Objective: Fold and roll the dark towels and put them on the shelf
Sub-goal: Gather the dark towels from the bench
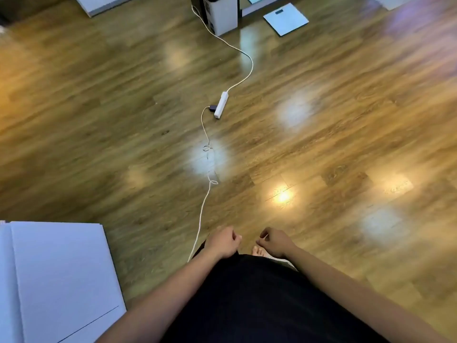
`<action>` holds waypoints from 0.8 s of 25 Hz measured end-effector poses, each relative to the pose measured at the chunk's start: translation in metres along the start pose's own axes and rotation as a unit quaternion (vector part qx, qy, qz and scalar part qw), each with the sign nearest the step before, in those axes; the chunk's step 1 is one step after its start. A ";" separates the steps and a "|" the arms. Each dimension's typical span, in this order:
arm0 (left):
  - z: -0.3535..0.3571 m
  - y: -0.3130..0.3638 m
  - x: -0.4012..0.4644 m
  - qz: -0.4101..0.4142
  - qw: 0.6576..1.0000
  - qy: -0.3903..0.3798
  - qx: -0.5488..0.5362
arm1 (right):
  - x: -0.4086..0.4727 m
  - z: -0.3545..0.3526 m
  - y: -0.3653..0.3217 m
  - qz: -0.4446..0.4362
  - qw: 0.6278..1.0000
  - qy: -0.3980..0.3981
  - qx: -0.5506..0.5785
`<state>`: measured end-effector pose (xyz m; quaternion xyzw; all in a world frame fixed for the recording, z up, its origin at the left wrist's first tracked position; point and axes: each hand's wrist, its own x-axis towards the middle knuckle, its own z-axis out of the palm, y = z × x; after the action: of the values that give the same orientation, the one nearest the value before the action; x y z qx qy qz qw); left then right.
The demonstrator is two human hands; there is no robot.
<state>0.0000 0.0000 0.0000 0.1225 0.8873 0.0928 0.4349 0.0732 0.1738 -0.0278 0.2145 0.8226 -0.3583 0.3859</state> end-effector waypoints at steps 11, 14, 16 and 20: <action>-0.151 -0.008 0.141 0.009 0.995 -0.022 -0.102 | 0.109 -0.121 -0.104 0.042 0.999 0.011 -0.025; -0.201 -0.005 0.179 0.008 0.995 -0.030 -0.096 | 0.146 -0.165 -0.150 0.037 0.998 0.036 -0.022; -0.222 -0.004 0.201 0.004 0.994 -0.037 -0.100 | 0.167 -0.187 -0.170 0.038 0.998 0.044 -0.011; -0.267 0.010 0.246 0.014 0.995 -0.032 -0.096 | 0.210 -0.228 -0.189 0.015 0.998 0.041 -0.046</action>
<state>-0.3560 0.0674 -0.0200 0.0959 0.8583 0.1795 0.4711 -0.2839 0.2384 -0.0119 0.2229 0.8501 -0.3050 0.3669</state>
